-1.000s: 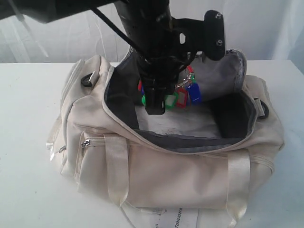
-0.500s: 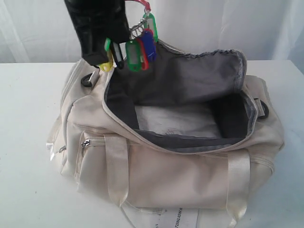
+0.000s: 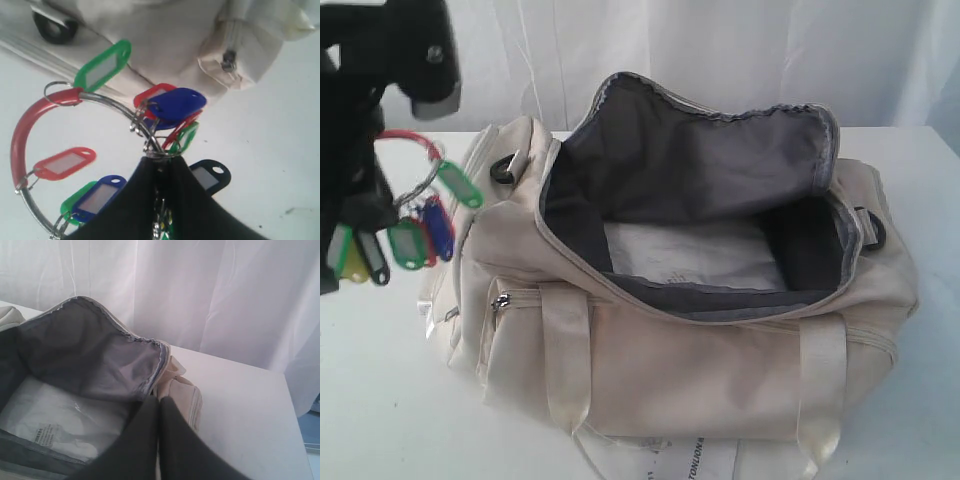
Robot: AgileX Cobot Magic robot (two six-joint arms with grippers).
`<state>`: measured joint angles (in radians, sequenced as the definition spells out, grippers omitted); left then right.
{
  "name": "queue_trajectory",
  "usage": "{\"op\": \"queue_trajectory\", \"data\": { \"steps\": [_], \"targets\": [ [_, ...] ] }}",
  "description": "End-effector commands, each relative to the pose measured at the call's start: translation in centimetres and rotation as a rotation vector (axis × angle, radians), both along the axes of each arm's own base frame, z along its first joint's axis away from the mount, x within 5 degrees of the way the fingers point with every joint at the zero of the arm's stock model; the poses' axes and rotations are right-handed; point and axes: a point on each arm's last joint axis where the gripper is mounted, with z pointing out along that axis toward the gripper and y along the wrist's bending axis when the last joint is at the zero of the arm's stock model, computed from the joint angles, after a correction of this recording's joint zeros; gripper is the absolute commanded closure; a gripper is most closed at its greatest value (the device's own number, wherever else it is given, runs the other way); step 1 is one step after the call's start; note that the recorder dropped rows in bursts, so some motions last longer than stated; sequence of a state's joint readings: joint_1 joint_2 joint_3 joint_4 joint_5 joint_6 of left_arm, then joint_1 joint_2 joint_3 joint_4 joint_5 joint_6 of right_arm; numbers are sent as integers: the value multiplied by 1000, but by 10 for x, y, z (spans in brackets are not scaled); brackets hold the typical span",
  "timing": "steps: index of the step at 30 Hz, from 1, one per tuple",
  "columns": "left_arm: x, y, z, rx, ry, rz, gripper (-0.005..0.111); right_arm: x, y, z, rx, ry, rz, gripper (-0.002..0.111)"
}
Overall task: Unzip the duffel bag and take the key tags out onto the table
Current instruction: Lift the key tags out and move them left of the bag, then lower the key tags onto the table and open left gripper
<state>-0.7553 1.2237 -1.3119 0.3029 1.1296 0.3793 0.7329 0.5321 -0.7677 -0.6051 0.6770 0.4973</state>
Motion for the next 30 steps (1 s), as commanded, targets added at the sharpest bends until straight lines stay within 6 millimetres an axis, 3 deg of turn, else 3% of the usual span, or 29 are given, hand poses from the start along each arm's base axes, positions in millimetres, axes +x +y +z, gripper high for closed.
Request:
{"op": "queue_trajectory", "data": {
  "steps": [1, 8, 14, 30],
  "targets": [
    [-21, 21, -31, 75, 128, 104, 107, 0, 0, 0, 1, -9, 6, 108],
    [-36, 18, -92, 17, 263, 83, 107, 0, 1, 0, 3, -10, 8, 108],
    [-36, 10, -134, -123, 214, 55, 107, 0, 1, 0, 3, -10, 8, 108],
    [-13, -19, -189, -173, 272, 82, 105, 0, 1, 0, 3, -10, 8, 108]
  ]
}}
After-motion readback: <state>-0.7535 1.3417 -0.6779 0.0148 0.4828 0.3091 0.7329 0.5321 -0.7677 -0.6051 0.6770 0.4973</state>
